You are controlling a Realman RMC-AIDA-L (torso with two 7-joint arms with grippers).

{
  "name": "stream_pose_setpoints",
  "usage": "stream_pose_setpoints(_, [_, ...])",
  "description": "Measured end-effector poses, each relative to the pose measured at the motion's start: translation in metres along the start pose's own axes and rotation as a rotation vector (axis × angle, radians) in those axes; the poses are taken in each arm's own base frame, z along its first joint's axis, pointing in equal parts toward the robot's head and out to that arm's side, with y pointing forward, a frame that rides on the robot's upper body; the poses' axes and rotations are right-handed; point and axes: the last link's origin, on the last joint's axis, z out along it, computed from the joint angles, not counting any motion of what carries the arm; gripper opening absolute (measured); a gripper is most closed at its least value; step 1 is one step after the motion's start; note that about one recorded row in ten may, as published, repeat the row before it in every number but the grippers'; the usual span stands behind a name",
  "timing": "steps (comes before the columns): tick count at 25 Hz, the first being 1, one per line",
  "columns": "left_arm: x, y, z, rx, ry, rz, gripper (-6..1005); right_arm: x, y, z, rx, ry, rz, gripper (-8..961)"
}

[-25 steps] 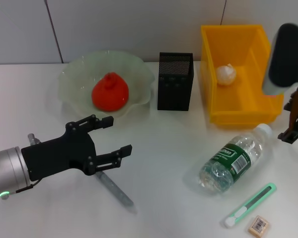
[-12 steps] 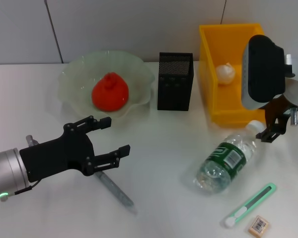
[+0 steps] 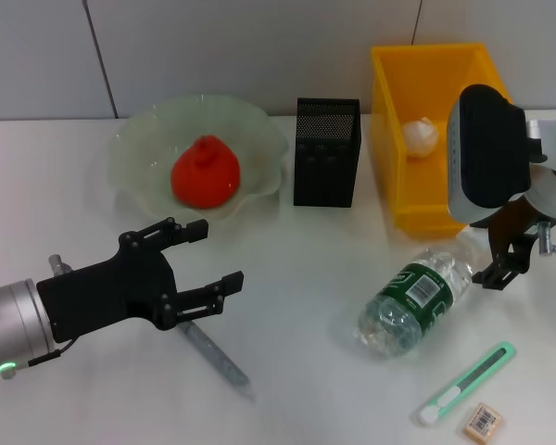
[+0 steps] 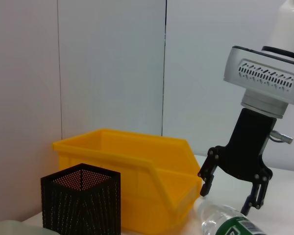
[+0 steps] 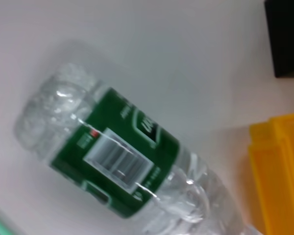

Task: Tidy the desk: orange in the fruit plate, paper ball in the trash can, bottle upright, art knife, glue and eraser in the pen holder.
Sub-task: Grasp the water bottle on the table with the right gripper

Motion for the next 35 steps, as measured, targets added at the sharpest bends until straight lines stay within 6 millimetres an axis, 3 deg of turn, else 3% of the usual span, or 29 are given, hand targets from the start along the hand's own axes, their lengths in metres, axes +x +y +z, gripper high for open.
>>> stream_pose_setpoints(19, [-0.002, 0.005, -0.004, -0.012, 0.009, -0.011, 828, -0.005, 0.005, 0.002, 0.002, 0.015, -0.087, 776])
stream_pose_setpoints(35, [-0.004, 0.010, -0.006, -0.023, 0.017, -0.021, 828, 0.000, 0.008, -0.007, 0.023, 0.023, -0.266, 776])
